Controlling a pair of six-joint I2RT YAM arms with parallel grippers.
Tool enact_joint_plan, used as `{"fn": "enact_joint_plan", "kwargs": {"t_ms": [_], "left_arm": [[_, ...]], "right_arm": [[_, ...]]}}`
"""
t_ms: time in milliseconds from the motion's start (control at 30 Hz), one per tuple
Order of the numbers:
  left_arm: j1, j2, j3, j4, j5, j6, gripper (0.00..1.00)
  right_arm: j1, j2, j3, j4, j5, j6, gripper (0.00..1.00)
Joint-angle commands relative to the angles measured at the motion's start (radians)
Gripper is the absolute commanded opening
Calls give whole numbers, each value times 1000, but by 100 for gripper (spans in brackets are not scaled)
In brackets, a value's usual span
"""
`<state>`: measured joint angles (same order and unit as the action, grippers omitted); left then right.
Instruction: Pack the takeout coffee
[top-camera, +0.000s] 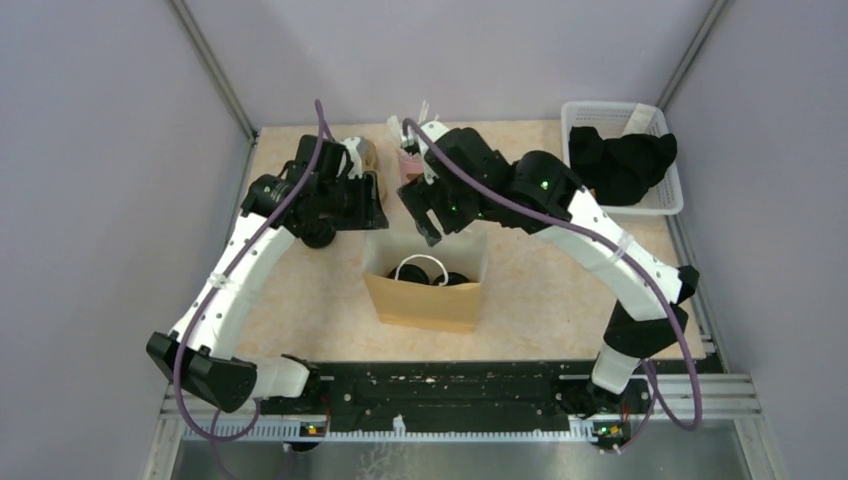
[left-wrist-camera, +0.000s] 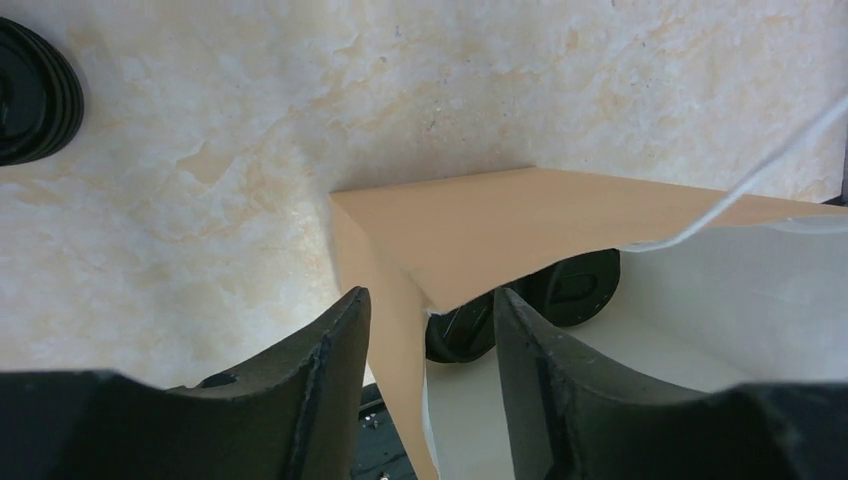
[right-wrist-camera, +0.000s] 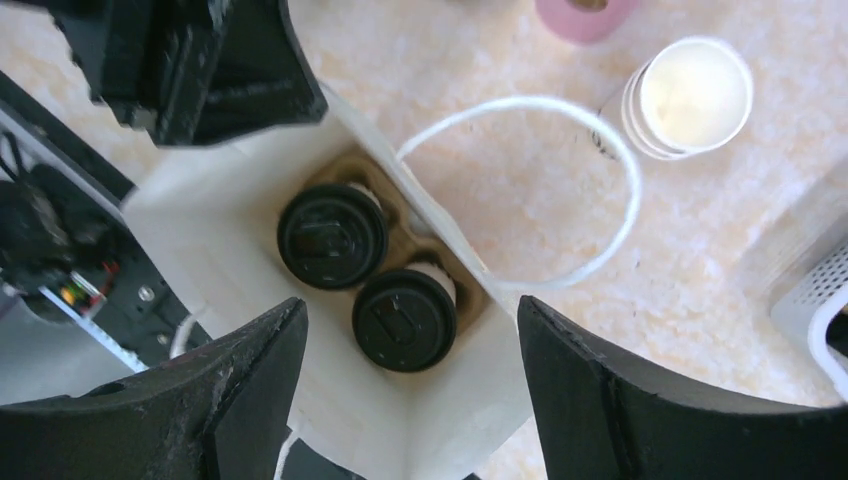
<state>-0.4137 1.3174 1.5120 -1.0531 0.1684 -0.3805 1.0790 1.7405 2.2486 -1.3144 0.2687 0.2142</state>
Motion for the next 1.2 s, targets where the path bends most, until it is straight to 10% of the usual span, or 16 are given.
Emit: {"fn": "enact_joint_plan", "kwargs": {"t_ms": [0,300,733,1167], "left_arm": [[0,-60,73,-15,-3,19,59],[0,-102,226,-112,-95,15,72],[0,-108,347,-209,-130,-62,77],[0,-103,358,-224,-124,-90,75]], "right_arm": [[-9,-66,68,146,60,15,75],[-280,6,-23,624,-89,-7,71],[-466,288,42,701,-204,32,33],[-475,405,47,696,-263,-78,26]]}}
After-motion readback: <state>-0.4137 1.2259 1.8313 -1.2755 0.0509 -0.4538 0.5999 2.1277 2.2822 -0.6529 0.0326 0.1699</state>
